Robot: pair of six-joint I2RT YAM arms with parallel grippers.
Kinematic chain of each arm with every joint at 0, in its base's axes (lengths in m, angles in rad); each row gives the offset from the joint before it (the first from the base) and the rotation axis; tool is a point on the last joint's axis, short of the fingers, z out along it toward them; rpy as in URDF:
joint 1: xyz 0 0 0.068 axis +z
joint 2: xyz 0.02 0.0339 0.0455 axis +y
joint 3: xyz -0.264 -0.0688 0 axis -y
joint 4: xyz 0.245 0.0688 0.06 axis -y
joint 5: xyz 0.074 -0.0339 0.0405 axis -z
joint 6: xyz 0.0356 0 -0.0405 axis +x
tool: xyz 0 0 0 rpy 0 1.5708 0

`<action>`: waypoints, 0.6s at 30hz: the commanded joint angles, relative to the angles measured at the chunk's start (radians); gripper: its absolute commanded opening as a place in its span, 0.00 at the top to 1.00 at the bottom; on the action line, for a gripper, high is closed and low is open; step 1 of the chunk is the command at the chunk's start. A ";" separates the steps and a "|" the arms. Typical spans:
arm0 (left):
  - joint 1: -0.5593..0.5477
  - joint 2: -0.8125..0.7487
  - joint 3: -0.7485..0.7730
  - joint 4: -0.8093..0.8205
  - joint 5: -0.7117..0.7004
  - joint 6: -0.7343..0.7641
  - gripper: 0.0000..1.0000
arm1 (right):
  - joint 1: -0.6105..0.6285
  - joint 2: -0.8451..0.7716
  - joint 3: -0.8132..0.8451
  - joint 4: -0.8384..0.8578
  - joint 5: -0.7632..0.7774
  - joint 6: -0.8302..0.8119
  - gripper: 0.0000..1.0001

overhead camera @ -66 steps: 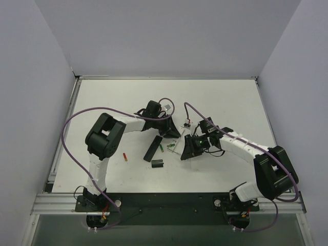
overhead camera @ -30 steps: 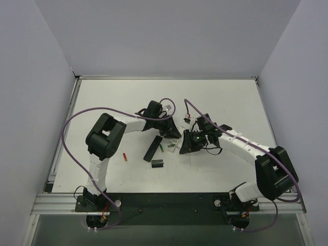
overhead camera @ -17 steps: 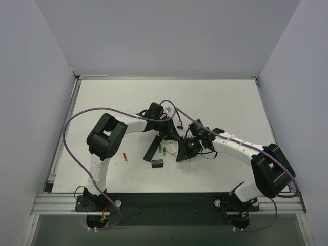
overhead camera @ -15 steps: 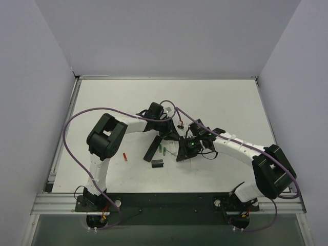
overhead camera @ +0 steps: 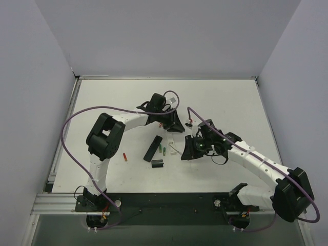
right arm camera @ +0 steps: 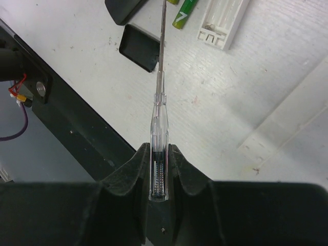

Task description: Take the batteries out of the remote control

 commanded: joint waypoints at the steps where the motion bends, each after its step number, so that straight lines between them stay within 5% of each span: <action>1: 0.008 -0.129 0.135 -0.115 0.025 0.099 0.62 | -0.041 -0.121 -0.035 -0.108 0.037 0.010 1.00; 5: 0.038 -0.210 0.143 -0.178 -0.012 0.157 0.08 | -0.111 -0.198 -0.035 -0.163 0.062 0.007 1.00; 10: 0.123 -0.385 0.066 -0.275 -0.104 0.236 0.06 | -0.253 -0.174 -0.019 -0.213 0.138 -0.036 1.00; 18: 0.319 -0.746 -0.240 -0.310 -0.213 0.369 0.06 | -0.412 0.078 0.149 -0.284 0.339 -0.100 1.00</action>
